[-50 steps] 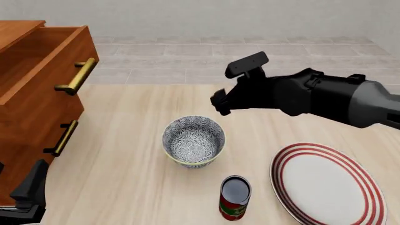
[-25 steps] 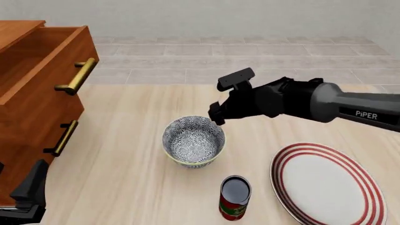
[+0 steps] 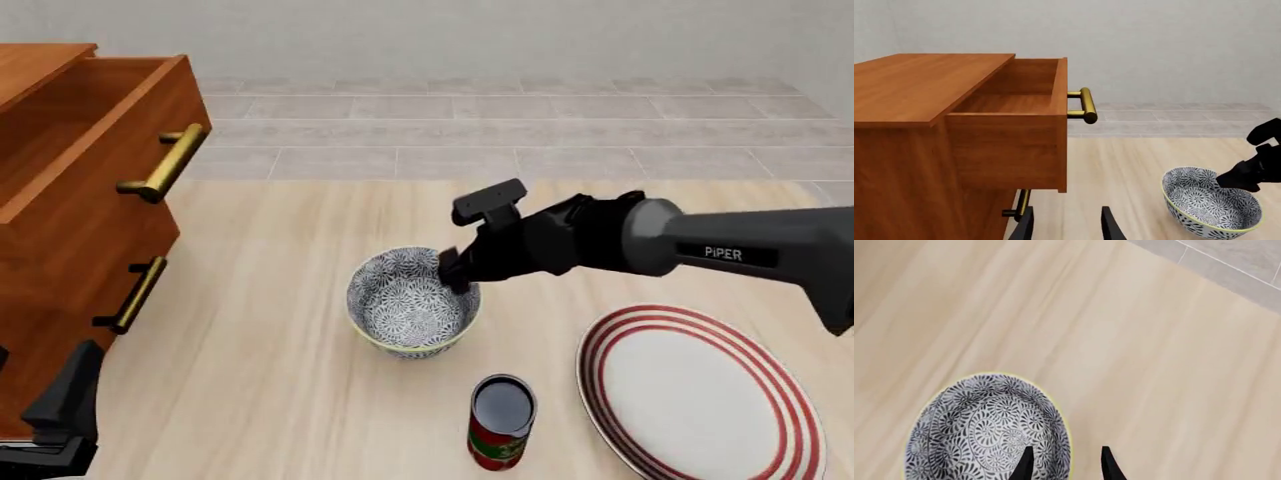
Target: Put the bowl on the plate.
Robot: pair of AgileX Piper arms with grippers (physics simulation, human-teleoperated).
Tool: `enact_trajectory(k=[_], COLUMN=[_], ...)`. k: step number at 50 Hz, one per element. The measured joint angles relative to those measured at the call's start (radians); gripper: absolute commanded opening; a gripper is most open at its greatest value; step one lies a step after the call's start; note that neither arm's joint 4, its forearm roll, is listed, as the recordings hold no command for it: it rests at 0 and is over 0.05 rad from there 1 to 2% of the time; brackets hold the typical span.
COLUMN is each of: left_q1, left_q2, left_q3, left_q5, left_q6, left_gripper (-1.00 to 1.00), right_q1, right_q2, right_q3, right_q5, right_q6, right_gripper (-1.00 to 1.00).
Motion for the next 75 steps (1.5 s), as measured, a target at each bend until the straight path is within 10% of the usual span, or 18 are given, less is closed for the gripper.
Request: enact_trajectory(k=[40,41,75], left_q1=[0.000,0.000,0.000], left_q2=[0.000,0.000,0.000], left_q3=[0.000,0.000,0.000], left_q5=[0.000,0.000,0.000], left_q6=[0.000,0.000,0.000], left_gripper=[1.00,1.00,1.00], right_q1=[0.000,0.000,0.002], right_q2=[0.064,0.064,0.030], right_q3=[0.053,0.053,0.025], right_q5=[-0.060,-0.061,-0.038], right_q6=[0.027,0.027,-0.010], right_gripper=[1.00,-1.00,-1.00])
